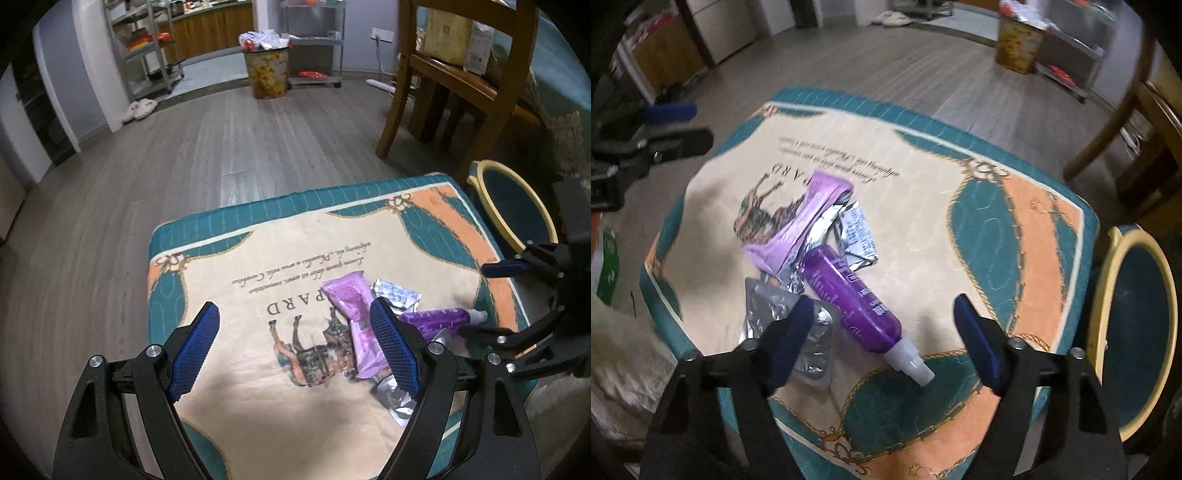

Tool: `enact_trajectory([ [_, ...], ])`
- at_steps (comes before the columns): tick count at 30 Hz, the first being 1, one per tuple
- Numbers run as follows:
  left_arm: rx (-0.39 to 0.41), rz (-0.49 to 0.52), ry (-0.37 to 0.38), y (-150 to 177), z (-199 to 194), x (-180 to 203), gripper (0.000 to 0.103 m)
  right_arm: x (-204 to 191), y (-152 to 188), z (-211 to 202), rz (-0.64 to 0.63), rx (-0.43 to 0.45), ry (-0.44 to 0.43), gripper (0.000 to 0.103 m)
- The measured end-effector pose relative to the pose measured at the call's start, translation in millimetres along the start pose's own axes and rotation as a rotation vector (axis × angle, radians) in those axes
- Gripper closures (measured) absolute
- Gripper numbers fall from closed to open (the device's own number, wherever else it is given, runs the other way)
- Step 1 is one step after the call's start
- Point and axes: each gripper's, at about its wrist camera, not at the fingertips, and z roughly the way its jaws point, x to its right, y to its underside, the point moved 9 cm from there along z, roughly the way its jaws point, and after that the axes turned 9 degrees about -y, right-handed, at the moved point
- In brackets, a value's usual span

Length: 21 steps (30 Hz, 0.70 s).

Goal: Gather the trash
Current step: 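Move both open grippers back toward the purple items on the cushion, then grasp the purple spray bottle with the right gripper while the left gripper grasps the purple wrapper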

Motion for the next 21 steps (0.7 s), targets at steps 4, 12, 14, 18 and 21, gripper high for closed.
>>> enact_trajectory([
  [4,-0.017,0.016,0.007,0,7,6,0.019,1,3,12,-0.016,-0.045,-0.012,0.044],
  [12,-0.066,-0.029,0.042,1,21,7,0.019,-5,5,33,-0.056,-0.105,-0.039,0.05],
  [14,-0.082,-0.04,0.046,3,25,6,0.019,-8,7,38,-0.079,-0.118,-0.04,0.05],
  [18,-0.116,-0.044,0.05,8,34,7,0.019,-10,6,41,-0.1,-0.119,-0.038,0.065],
  [21,-0.139,-0.028,0.049,14,40,11,0.019,1,8,35,-0.066,-0.116,-0.018,0.068],
])
